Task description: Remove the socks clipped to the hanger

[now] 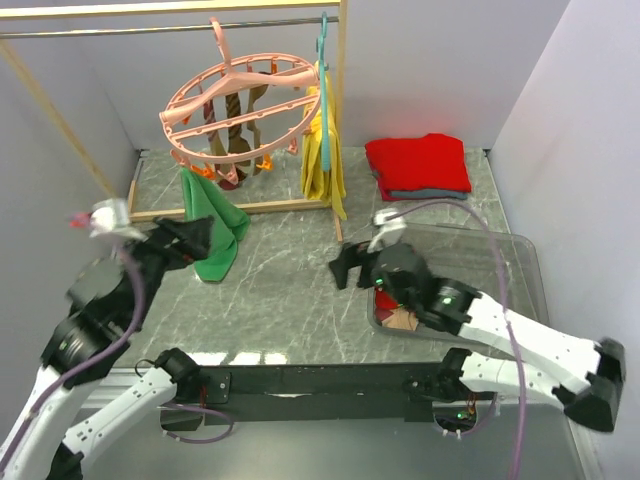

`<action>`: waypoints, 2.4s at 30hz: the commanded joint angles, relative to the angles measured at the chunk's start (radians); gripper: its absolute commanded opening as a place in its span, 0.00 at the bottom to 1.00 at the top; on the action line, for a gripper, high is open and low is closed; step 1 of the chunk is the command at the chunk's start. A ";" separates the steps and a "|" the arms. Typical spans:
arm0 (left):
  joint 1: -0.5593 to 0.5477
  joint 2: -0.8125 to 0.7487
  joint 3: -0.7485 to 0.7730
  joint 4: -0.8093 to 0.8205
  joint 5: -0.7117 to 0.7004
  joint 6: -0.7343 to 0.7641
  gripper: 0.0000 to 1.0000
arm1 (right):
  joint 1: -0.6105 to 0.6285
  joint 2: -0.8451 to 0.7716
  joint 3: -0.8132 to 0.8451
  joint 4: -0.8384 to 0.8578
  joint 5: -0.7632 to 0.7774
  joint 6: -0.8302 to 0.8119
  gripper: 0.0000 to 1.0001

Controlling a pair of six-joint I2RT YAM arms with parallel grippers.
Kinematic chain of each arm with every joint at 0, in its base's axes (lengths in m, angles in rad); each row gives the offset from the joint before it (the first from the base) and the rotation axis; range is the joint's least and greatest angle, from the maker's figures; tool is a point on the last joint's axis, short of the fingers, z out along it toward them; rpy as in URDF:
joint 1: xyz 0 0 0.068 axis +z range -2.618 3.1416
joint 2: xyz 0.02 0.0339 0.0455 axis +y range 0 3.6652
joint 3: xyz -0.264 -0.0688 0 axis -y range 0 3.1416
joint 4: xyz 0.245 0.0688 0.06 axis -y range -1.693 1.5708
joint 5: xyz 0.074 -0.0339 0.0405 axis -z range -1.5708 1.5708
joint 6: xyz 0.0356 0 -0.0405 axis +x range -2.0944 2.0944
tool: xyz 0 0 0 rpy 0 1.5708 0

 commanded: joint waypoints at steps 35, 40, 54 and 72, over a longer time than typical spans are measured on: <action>0.000 -0.270 -0.005 -0.281 -0.160 -0.185 0.99 | 0.126 1.613 1.305 0.720 -0.006 -0.209 0.53; 0.000 -0.258 0.029 -0.298 -0.189 -0.168 0.99 | 0.129 1.607 1.306 0.672 -0.051 -0.193 0.10; 0.001 -0.247 0.087 -0.327 -0.166 -0.177 0.98 | 0.262 1.161 0.798 0.672 -0.235 -0.213 0.00; 0.000 -0.093 0.177 -0.220 0.070 -0.041 0.99 | 0.271 0.730 0.324 0.607 -0.497 -0.167 0.00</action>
